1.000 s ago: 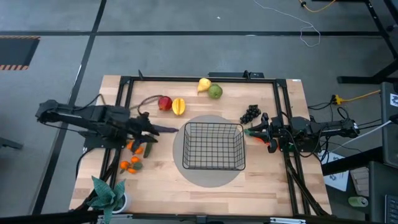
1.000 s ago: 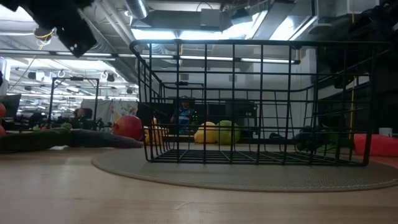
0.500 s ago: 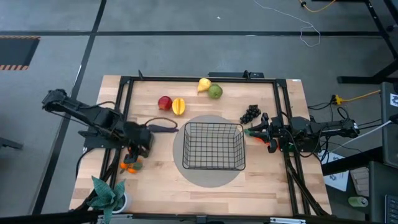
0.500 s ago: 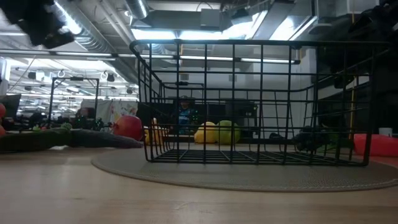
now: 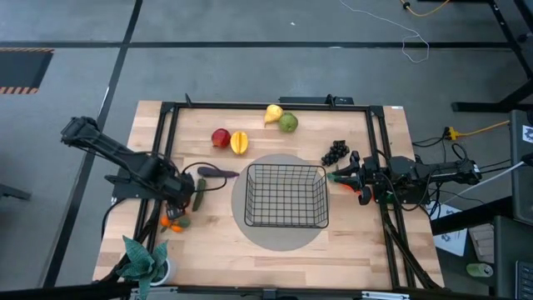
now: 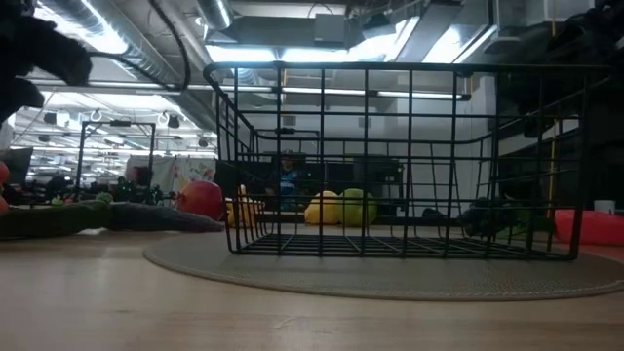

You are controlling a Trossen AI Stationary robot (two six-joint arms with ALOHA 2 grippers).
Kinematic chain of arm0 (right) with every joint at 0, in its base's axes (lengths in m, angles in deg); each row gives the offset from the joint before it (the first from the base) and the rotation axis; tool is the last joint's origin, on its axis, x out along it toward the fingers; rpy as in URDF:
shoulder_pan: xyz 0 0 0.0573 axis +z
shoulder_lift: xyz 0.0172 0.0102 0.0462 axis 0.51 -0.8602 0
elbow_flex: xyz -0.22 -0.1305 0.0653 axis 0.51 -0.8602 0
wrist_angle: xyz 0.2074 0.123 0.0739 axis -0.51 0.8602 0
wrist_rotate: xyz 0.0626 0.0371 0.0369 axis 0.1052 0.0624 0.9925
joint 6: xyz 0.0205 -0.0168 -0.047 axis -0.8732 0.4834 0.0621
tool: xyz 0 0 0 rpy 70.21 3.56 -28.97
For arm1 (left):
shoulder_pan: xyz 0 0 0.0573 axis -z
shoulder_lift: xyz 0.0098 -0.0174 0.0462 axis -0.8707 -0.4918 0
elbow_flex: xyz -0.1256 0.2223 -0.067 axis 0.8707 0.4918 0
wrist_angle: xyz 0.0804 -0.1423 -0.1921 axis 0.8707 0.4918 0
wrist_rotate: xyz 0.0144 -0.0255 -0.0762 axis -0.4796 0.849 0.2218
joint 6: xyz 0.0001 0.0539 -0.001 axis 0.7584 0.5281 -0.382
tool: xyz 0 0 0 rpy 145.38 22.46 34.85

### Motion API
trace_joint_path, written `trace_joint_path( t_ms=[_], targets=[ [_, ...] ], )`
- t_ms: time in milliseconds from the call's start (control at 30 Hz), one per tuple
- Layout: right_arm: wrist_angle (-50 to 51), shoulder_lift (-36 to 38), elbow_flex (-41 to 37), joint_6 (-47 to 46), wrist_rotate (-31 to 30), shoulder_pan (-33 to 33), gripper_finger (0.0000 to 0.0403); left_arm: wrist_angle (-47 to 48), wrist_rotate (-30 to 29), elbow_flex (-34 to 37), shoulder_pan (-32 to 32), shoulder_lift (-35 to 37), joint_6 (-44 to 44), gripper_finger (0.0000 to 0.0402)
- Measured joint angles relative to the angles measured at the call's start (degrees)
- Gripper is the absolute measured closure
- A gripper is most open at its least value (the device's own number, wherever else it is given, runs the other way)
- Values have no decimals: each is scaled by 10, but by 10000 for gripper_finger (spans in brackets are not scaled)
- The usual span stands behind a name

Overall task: Build produce basket
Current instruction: Put the bottom tangerines into the wire basket

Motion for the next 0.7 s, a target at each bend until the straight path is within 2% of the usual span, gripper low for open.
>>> trace_joint_path(
  t_ms=[200, 300, 400, 567, 700],
  targets=[
    [0, 0, 0, 16, 0, 0, 281, 32, 6, 0, 0, -12, -1, 248],
    [0, 0, 0, 17, 0, 0, 281, 18, 72, 0, 0, -14, -30, 248],
    [0, 0, 0, 16, 0, 0, 281, 16, 132, 0, 2, -18, -100, 248],
    [0, 0, 0, 15, 0, 0, 281, 10, 122, 0, 28, -38, -196, 248],
    [0, 0, 0, 15, 0, 0, 281, -21, 127, 0, 49, -70, -211, 248]
  ],
)
